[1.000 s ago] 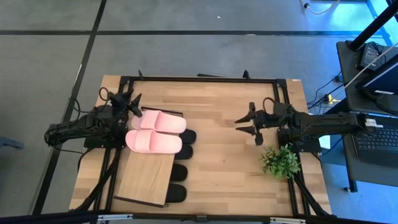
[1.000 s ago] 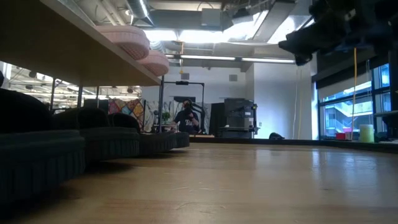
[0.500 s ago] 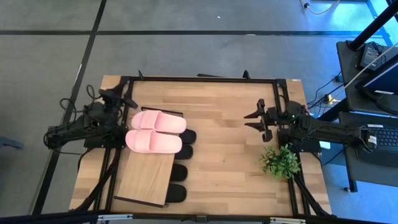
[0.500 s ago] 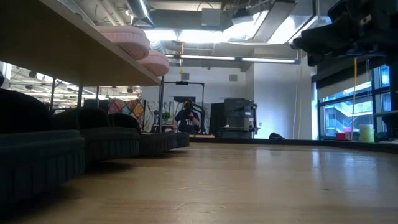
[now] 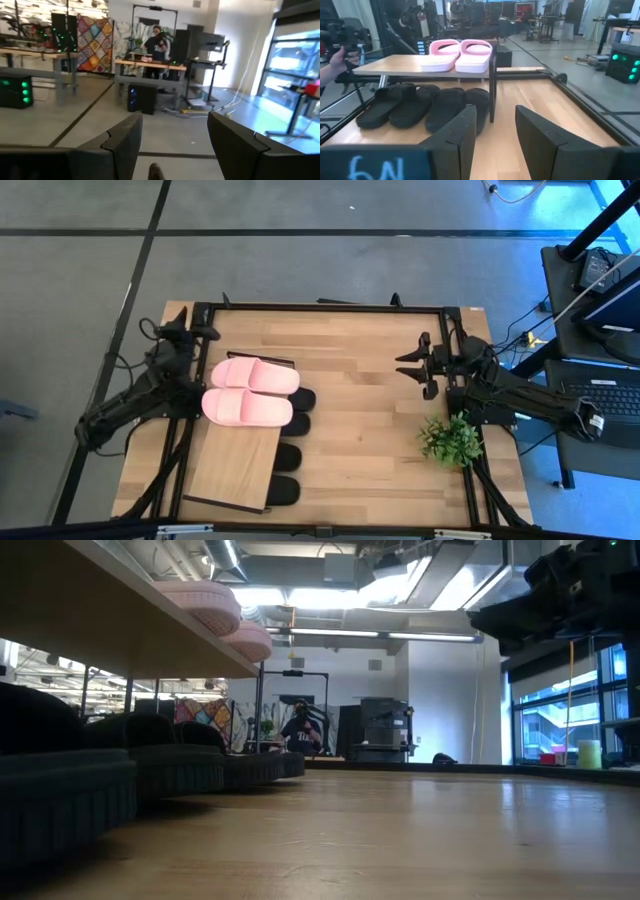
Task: Pick and place slides into the shelf
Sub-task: Return to Home Position
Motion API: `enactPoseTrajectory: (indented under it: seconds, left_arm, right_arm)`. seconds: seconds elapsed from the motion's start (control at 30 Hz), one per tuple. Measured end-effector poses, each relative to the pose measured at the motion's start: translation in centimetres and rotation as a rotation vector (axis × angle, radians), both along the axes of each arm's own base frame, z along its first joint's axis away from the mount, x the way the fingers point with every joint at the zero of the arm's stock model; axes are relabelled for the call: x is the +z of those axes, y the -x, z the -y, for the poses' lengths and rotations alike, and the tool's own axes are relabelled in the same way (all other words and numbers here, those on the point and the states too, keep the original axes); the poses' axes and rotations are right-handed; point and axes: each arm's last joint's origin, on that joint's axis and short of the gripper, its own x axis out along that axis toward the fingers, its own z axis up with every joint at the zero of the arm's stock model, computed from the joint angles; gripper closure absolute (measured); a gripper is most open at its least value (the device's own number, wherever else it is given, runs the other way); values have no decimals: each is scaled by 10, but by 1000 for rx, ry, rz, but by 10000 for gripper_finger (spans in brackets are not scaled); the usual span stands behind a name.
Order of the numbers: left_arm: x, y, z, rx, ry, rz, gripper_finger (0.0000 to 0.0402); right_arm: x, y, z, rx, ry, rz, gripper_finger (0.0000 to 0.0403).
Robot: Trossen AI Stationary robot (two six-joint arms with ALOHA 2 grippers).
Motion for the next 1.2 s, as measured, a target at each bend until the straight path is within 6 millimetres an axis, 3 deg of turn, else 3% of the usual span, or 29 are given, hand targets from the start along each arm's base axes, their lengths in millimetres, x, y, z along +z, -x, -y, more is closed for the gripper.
enactPoseTrajectory:
  seconds: [0.2, 0.6, 1.07, 1.2]
  left_arm:
    - [-11, 0, -4, 25, 27, -38, 185]
    - [-12, 2, -5, 83, 43, -50, 185]
    - [-12, 3, -5, 93, 43, -49, 185]
    - [-12, 3, -5, 93, 43, -49, 185]
  right_arm:
    - [1, 8, 5, -56, -2, 2, 264]
    - [4, 32, 12, -240, -21, 41, 264]
    - [4, 46, 13, -395, 19, 55, 264]
    - [7, 50, 13, -513, -7, 97, 264]
